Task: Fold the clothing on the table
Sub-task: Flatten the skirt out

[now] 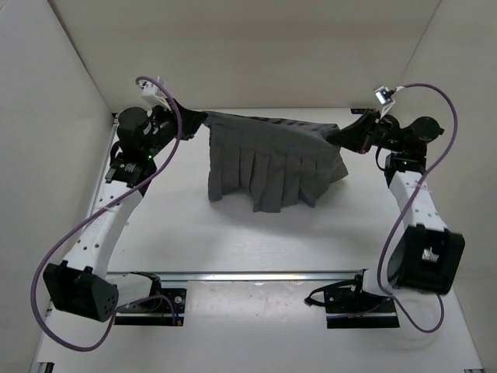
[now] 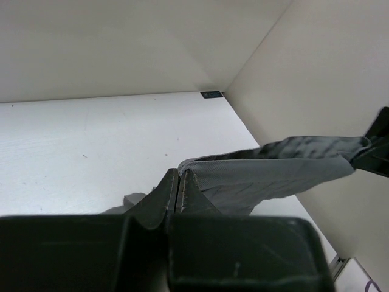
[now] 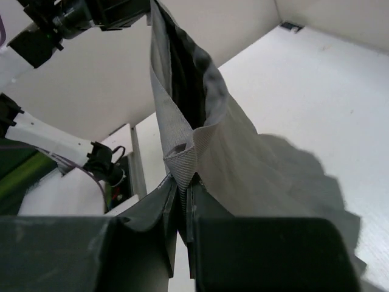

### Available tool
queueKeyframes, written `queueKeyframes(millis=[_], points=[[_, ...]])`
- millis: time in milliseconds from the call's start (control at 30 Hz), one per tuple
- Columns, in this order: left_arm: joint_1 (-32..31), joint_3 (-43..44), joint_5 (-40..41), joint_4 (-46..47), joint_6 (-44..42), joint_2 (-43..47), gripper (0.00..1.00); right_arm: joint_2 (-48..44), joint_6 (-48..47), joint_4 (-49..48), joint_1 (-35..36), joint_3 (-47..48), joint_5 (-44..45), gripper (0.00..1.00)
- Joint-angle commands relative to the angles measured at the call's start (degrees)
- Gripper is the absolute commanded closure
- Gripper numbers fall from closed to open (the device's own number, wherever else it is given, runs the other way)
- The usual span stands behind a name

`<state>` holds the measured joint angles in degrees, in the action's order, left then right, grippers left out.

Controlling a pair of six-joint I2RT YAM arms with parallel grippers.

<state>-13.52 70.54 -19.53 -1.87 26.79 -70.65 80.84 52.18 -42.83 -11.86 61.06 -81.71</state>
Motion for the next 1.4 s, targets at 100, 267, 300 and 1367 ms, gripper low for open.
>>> queueKeyframes(millis=[100, 267, 300, 1367], points=[[0.0, 6.2, 2.5, -3.6, -2.2, 9.6, 1.0, -19.3, -19.6, 19.9, -3.1, 4.8, 2.3, 1.0], [0.5, 10.1, 2.6, -6.9, -1.8, 10.5, 1.0, -18.0, -12.0, 18.2, -3.8, 8.8, 2.7, 1.0], [0.9, 10.7, 3.1, -7.1, -1.3, 9.6, 1.0, -17.0, -11.4, 18.9, -3.9, 9.2, 3.6, 1.0], [3.2, -1.5, 2.3, 4.2, 3.2, -31.8, 1.0, 63.2, -51.1, 82.4, 9.8, 71.8, 37.3, 0.4]])
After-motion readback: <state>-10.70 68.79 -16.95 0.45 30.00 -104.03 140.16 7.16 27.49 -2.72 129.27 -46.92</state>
